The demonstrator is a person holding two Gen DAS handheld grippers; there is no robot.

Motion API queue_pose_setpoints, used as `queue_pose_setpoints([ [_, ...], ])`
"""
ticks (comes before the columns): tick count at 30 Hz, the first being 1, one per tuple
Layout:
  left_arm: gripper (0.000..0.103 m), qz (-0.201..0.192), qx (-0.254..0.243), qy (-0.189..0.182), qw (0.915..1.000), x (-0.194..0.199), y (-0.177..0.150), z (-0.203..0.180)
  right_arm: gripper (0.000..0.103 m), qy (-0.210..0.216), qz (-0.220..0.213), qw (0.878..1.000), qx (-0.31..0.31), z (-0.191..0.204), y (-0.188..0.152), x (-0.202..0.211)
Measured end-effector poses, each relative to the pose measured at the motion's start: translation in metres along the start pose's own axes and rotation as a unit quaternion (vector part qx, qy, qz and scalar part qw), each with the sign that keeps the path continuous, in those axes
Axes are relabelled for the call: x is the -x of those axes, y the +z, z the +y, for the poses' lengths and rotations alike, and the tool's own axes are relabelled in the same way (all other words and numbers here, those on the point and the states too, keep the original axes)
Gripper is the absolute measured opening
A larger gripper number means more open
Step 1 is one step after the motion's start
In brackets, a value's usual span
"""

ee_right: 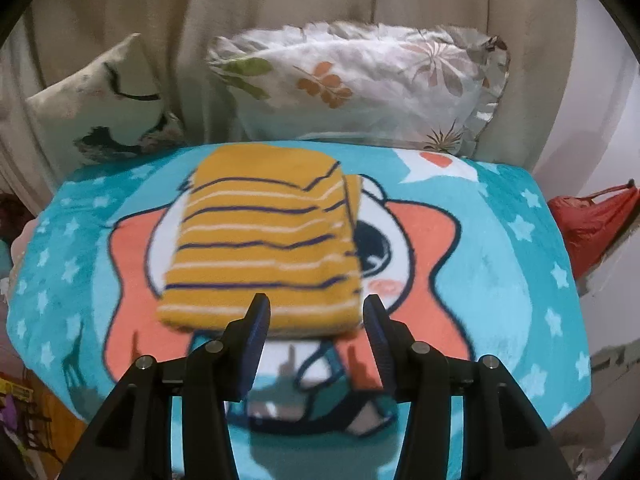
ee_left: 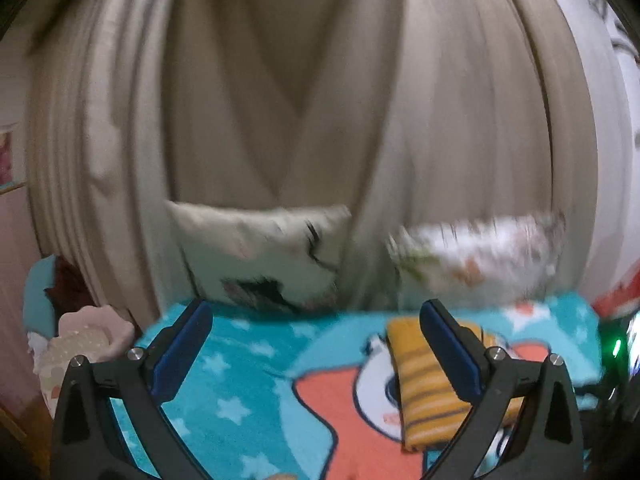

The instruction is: Fold small clothes

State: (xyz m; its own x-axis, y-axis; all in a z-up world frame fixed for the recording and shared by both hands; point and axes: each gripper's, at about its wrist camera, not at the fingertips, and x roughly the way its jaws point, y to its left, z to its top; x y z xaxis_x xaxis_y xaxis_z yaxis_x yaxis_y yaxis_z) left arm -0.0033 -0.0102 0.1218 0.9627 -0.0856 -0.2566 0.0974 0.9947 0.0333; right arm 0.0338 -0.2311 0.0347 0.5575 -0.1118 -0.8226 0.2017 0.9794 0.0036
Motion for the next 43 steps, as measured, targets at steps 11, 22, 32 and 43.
queue_pose_setpoints([
  [11,0.103,0.11,0.001,-0.127,0.9859,0.023,-0.023,0.033,0.055,-0.03,-0.012,0.999,0.027,0.058,-0.04,0.036],
  [22,0.103,0.19,0.013,-0.105,0.9761,0.004,-0.068,0.062,0.057,-0.087,-0.016,0.995,0.057,0.082,-0.058,0.041],
  [32,0.103,0.241,-0.001,-0.084,0.9669,-0.009,-0.094,0.074,0.057,-0.109,-0.006,0.991,0.072,0.103,-0.067,0.039],
  [43,0.103,0.27,-0.004,-0.052,0.9613,-0.022,-0.108,0.065,0.061,-0.105,0.016,0.992,0.074,0.095,-0.066,0.027],
])
